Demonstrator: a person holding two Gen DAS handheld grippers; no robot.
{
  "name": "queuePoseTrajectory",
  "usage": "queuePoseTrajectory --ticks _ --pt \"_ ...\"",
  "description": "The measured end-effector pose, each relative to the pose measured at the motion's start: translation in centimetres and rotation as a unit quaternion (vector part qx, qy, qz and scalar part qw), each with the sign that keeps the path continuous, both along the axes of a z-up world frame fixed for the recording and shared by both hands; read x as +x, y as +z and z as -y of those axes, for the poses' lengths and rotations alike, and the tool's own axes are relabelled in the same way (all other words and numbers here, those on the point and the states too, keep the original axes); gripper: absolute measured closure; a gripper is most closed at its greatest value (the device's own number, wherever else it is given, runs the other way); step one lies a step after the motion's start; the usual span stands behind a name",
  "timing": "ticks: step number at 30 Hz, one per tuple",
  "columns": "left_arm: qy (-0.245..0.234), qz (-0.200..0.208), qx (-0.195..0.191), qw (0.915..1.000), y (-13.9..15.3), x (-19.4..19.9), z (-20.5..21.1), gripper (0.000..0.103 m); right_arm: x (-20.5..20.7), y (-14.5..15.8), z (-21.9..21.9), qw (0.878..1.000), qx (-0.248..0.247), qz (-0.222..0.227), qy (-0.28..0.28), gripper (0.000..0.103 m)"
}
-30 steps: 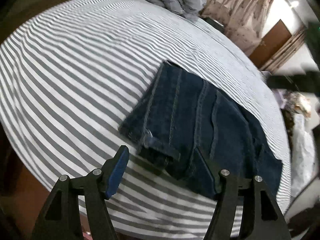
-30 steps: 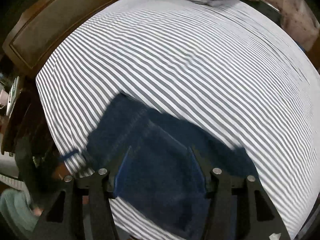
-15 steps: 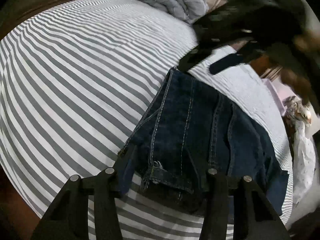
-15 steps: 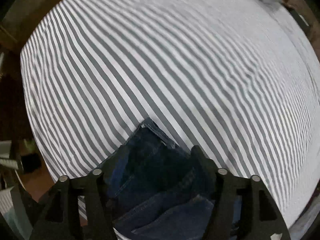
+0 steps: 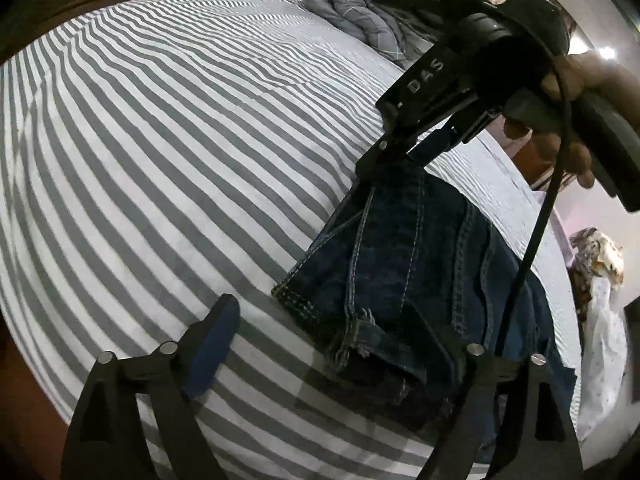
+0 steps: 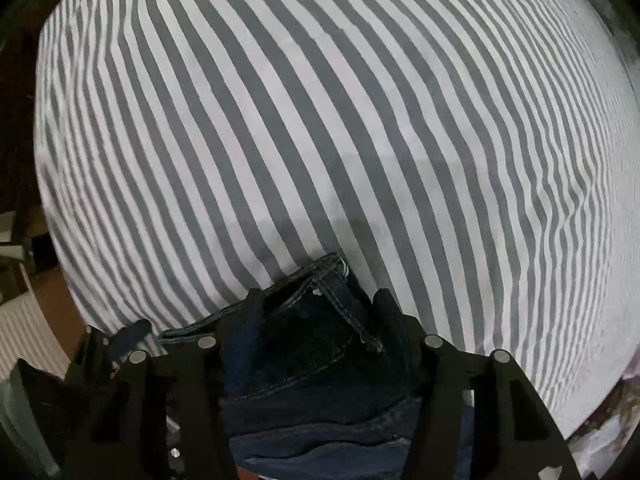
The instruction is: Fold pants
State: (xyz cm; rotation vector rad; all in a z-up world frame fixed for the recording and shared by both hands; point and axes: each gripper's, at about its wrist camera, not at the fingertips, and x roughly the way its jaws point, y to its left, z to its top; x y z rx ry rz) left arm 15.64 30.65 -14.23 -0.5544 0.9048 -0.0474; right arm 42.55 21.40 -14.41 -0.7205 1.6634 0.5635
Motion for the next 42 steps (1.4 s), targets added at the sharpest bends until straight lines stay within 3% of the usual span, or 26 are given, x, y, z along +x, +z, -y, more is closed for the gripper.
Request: queuePoseTrajectory --ticks 6,7,8,9,13,16,23,29,37,42 --pt "-0.019 0.009 -0.004 0.9998 0.0 1.6 0.4 0.014 -2.0 -2.6 -2.0 0.998 -0.048 0.031 0.021 0.049" --pt "-0.018 0.007 -0.005 0.9998 -0.1 1.9 0.3 0.017 -2.1 -2.9 -2.2 0.998 -0.051 0.034 0.02 0.051" --pt "-0.017 0.004 -0.004 0.9998 0.1 2.3 0.6 0.028 -2.4 -3.2 -2.5 0.998 -0.052 0.038 0.017 0.052" --pt "-0.024 0.005 -0.004 0.9997 0.2 2.5 0.7 0.035 -2.8 -3.6 -2.6 0.998 -0.052 0.042 0.017 0.056" --pt "-0.034 0.014 0.002 0.9993 1.0 2.6 0.9 0.047 -3.6 -3.1 -2.1 0.997 -0.044 0.058 0.007 0.08" --pt "-0.039 0.018 -0.014 0.999 1.8 2.6 0.6 0.053 -4.4 -2.0 -1.6 0.997 -0.023 0.068 -0.003 0.085" --pt "-0.063 0.049 0.005 0.9968 5.8 1.7 1.7 0.067 -6.8 2.9 0.1 0.994 0.028 0.106 -0.016 0.088" --pt "-0.086 0.086 0.022 0.9923 10.5 0.2 3.9 0.07 -9.0 8.2 3.4 0.987 0.073 0.14 -0.043 0.088" --pt "-0.138 0.139 0.052 0.9792 17.0 -2.6 9.9 0.072 -11.7 15.6 12.6 0.969 0.135 0.176 -0.105 0.088" --pt "-0.199 0.17 0.057 0.9634 20.7 -3.6 16.9 0.073 -13.1 19.3 21.0 0.951 0.168 0.202 -0.165 0.088"
